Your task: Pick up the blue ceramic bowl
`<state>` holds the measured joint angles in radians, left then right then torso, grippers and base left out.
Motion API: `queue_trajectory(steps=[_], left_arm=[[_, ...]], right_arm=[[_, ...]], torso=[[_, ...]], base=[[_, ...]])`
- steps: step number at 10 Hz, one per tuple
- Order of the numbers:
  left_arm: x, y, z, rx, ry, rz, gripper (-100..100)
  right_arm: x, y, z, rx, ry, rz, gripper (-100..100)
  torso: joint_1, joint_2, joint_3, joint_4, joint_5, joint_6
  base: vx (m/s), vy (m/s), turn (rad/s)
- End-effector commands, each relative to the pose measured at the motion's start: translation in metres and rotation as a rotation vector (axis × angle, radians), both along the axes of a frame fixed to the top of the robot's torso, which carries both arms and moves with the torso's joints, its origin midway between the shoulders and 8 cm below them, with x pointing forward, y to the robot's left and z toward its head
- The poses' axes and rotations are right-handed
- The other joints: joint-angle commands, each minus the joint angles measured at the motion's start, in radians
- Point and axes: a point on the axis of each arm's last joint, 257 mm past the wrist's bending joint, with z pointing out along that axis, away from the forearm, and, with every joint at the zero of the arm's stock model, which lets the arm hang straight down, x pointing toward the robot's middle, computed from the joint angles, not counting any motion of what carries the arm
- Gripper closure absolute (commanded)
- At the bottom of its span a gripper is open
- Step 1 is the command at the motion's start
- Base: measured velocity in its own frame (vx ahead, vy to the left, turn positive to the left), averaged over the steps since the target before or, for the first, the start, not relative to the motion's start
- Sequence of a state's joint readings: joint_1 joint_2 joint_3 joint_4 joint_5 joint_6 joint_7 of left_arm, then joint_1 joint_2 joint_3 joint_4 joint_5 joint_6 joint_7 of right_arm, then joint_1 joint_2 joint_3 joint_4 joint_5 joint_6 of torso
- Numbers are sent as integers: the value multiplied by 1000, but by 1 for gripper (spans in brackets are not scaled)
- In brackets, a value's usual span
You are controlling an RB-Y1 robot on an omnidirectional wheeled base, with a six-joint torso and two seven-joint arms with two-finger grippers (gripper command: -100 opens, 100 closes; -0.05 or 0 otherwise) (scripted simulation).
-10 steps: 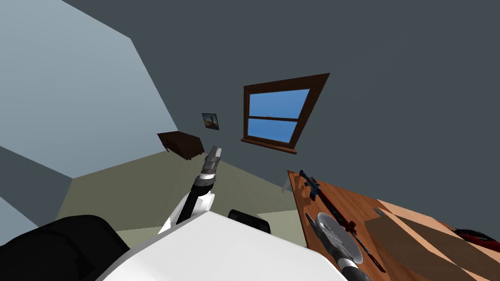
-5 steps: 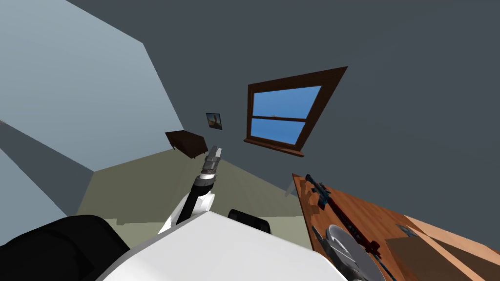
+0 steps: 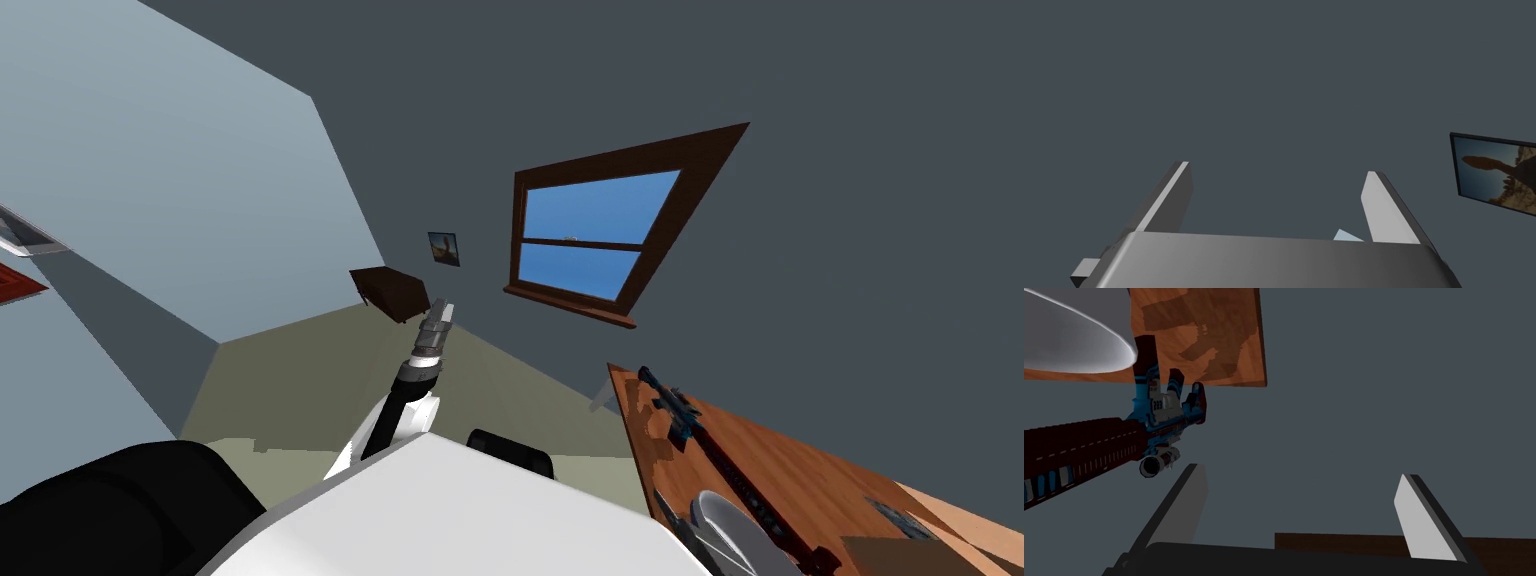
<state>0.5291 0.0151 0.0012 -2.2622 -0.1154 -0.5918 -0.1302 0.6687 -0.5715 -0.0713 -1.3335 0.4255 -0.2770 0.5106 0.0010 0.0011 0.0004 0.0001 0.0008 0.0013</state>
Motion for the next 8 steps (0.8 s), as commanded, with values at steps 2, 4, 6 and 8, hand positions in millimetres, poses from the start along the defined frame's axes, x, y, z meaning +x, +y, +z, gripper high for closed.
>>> queue_trajectory(steps=[2,4,6,8], left_arm=[[0,0,0,0,0,0,0],[0,0,0,0,0,0,0],[0,0,0,0,0,0,0],[0,0,0,0,0,0,0]], right_arm=[[-31,-19,-17,-33,73,-12,-100],[-61,-36,-31,-61,141,-25,-100],[-89,-51,-41,-85,202,-37,-100],[-117,-65,-50,-105,261,-49,-100]], torso=[[0,-1,0,0,0,-1],[1,-3,-2,0,0,-1],[1,-3,-2,0,0,-1],[0,-3,-2,-1,0,-1]], base=[[65,13,135],[82,22,105],[84,12,112],[82,0,107]])
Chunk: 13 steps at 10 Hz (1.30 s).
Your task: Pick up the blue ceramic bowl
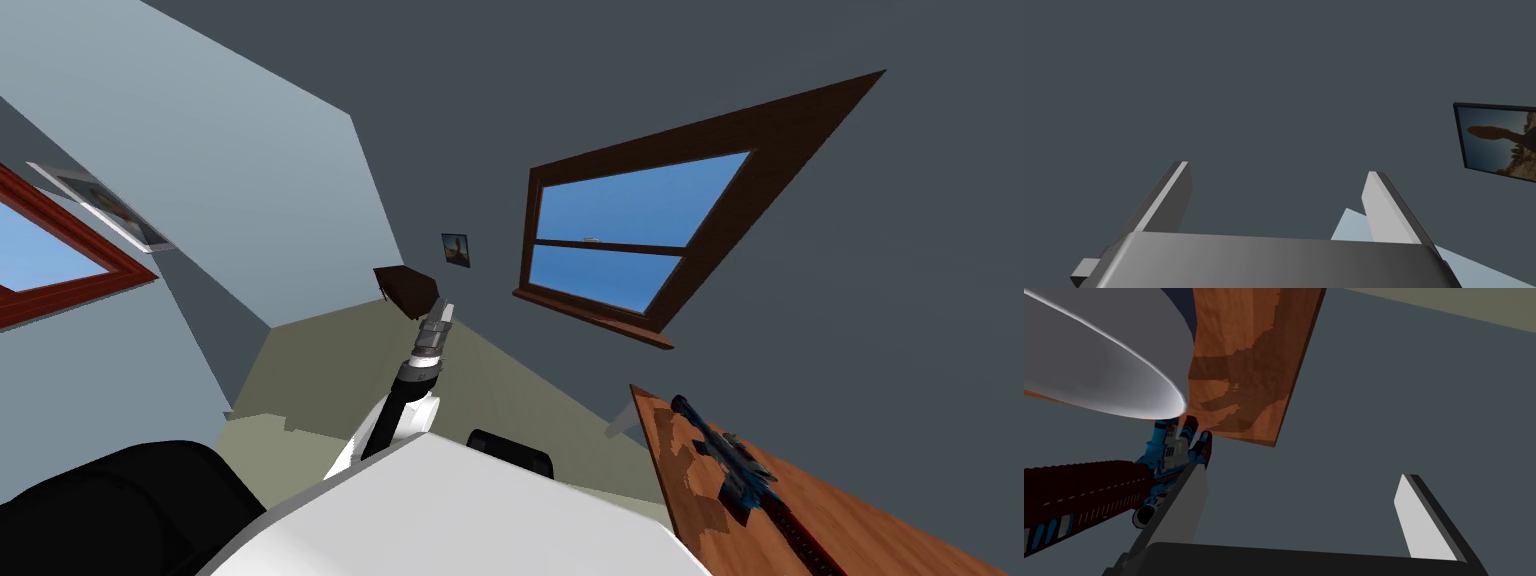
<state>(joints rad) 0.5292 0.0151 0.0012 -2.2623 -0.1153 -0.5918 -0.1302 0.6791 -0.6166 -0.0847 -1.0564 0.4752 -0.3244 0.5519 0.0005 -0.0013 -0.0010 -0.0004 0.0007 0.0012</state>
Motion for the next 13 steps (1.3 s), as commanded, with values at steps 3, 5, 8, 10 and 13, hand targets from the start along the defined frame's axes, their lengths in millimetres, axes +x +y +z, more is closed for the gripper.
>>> queue_trajectory(steps=[3,5,8,10,13], left_arm=[[0,0,0,0,0,0,0],[0,0,0,0,0,0,0],[0,0,0,0,0,0,0],[0,0,0,0,0,0,0],[0,0,0,0,0,0,0]], right_arm=[[-46,-21,-10,-32,96,-18,-100],[-57,-25,-13,-34,116,-32,-100],[-94,-40,-17,-51,186,-50,-100],[-124,-49,-20,-57,238,-76,-100],[-173,-59,-22,-61,318,-122,-100]], torso=[[1,0,0,0,0,0],[0,0,0,0,0,0],[0,2,1,0,0,0],[0,1,1,0,0,0],[-2,-2,-1,0,0,0]], base=[[80,0,97],[49,-9,27],[57,-7,83],[70,-15,62],[101,-42,85]])
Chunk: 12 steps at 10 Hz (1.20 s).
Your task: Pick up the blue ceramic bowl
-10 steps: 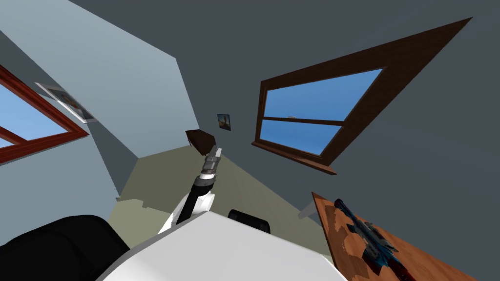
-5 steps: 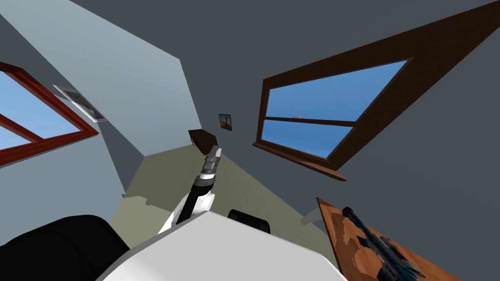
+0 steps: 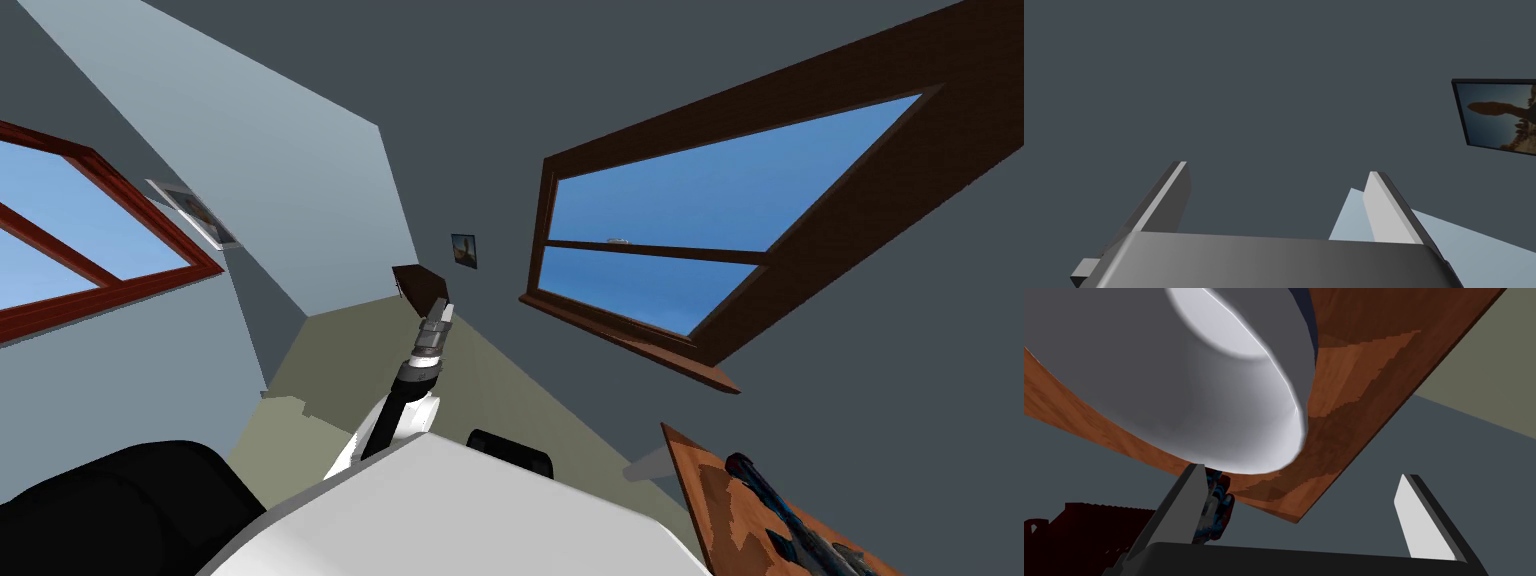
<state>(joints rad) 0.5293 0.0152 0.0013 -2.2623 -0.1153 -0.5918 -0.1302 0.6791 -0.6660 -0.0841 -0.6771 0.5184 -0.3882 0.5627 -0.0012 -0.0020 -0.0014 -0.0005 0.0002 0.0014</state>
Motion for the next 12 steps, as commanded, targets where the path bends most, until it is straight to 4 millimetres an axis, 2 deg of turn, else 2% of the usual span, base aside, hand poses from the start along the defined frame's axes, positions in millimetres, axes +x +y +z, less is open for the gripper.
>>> queue_trajectory(steps=[1,2,3,5,7,8,11,12], left_arm=[[0,0,0,0,0,0,0],[0,0,0,0,0,0,0],[0,0,0,0,0,0,0],[0,0,0,0,0,0,0],[0,0,0,0,0,0,0],[0,0,0,0,0,0,0],[0,0,0,0,0,0,0],[0,0,0,0,0,0,0]], right_arm=[[-20,0,-2,2,29,-19,-100],[-38,0,-3,5,57,-41,-100],[-39,0,-3,4,57,-41,-100],[-62,4,-7,17,89,-71,-100],[-72,8,-9,25,101,-85,-100],[-79,18,-15,44,109,-99,-100],[-79,18,-15,44,108,-96,-100],[-79,18,-15,44,108,-97,0]], torso=[[0,0,0,0,0,0],[1,1,1,0,0,0],[1,1,1,0,0,0],[1,3,2,1,0,0],[1,3,2,1,0,0],[2,4,2,1,0,0],[2,4,3,1,0,0],[3,5,3,1,1,0]], base=[[68,-24,34],[70,-28,60],[51,-26,26],[45,-35,40],[36,-19,17],[52,-24,32],[18,-12,4],[0,0,0]])
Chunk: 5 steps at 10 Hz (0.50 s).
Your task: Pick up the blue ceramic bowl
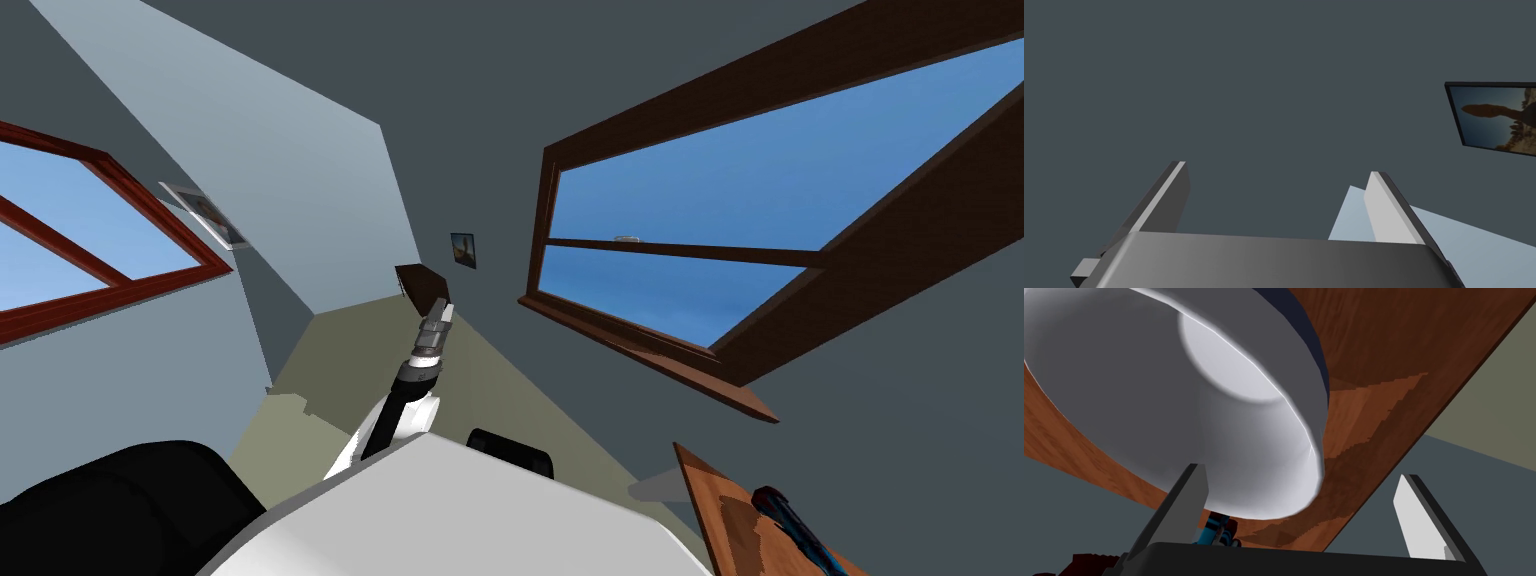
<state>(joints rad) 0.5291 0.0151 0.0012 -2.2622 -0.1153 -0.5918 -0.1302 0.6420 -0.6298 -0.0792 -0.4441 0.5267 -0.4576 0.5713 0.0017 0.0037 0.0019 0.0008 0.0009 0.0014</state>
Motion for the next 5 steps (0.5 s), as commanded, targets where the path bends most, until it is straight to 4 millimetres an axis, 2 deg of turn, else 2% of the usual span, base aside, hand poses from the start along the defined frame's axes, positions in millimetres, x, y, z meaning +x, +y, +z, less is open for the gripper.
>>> queue_trajectory(steps=[1,2,3,5], left_arm=[[0,0,0,0,0,0,0],[0,0,0,0,0,0,0],[0,0,0,0,0,0,0],[0,0,0,0,0,0,0]], right_arm=[[22,0,-8,15,10,36,-100],[21,0,-8,20,2,15,-100],[43,-1,-14,26,16,65,-100],[43,-1,-15,35,6,33,-100]], torso=[[0,0,0,0,0,0],[0,2,1,0,0,0],[0,3,2,1,0,0],[1,4,2,1,0,0]], base=[[-37,6,-96],[-46,8,-69],[-71,1,-113],[-43,10,-17]])
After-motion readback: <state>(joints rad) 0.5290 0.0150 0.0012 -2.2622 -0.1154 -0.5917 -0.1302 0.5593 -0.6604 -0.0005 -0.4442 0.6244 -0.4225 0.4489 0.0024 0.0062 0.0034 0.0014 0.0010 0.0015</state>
